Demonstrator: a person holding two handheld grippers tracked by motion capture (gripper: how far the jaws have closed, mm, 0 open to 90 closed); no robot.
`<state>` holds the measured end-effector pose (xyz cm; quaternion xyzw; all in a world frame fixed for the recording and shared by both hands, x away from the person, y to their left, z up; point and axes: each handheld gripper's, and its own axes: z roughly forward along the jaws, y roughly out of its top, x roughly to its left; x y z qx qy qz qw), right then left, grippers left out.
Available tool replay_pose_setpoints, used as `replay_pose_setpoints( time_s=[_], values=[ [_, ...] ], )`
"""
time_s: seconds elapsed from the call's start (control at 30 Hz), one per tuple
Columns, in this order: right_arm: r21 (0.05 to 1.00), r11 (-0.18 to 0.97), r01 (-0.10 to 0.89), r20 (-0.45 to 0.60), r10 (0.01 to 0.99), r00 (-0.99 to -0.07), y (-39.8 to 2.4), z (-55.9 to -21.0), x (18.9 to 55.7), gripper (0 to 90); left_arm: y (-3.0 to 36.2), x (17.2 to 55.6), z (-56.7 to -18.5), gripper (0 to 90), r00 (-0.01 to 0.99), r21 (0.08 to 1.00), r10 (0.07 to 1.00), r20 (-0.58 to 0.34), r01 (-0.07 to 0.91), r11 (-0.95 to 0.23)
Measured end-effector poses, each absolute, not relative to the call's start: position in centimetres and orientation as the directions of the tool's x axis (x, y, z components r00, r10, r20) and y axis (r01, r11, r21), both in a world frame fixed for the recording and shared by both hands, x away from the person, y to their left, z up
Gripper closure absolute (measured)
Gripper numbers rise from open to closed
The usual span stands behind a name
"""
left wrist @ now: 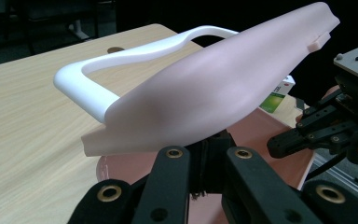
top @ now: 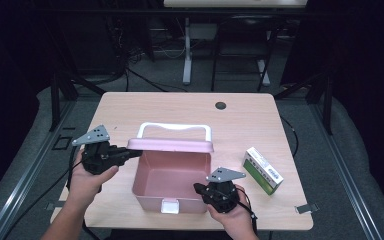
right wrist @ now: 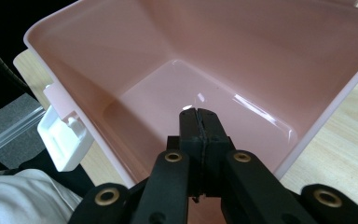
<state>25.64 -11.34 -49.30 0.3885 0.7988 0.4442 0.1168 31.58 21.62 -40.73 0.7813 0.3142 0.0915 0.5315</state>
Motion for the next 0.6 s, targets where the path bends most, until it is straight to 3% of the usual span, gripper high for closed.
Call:
replay_pose_setpoints(
  time_s=[0.3, 0.6],
  values=[
    [0.802, 0.256, 0.539, 0.199, 0.737, -0.646, -12.3, -49.3, 26.2, 90.0, 21.6, 32.3, -40.4, 89.8, 0.784, 0.896, 0.591, -0.192, 0.386, -0.221],
    [0.806, 0.279, 0.522, 0.158, 0.749, -0.643, -12.5, -49.2, 26.4, 90.0, 21.3, 32.7, -40.1, 89.8, 0.779, 0.899, 0.596, -0.193, 0.384, -0.210]
  ],
)
